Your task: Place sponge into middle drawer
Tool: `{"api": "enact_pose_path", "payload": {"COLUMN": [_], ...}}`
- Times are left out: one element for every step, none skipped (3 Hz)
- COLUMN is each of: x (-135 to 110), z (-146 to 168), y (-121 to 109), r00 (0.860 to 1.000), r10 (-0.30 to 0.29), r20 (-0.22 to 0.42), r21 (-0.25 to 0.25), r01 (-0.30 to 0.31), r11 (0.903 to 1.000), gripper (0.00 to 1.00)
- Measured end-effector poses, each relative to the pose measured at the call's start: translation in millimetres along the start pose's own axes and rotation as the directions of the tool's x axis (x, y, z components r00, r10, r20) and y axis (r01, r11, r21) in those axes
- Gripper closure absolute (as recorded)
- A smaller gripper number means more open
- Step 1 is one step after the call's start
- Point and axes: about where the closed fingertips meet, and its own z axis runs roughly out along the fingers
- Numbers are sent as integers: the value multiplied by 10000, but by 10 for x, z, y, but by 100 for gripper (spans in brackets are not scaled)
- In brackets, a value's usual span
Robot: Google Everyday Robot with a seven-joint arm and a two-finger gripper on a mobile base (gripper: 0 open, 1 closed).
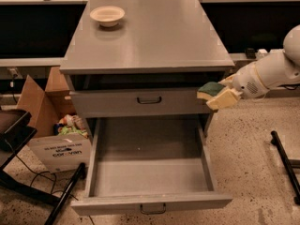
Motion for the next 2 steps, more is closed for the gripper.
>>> {"api": "enact_pose_path", "payload": {"x": [-78,52], "z": [103,710], "y": [-7,216], "r00": [9998,9989], "r10": [-182,-358], "r20": [4,306], "r21": [-3,-867], "r01": [182,384], "r11": [9998,9955], "gripper": [100,100]}}
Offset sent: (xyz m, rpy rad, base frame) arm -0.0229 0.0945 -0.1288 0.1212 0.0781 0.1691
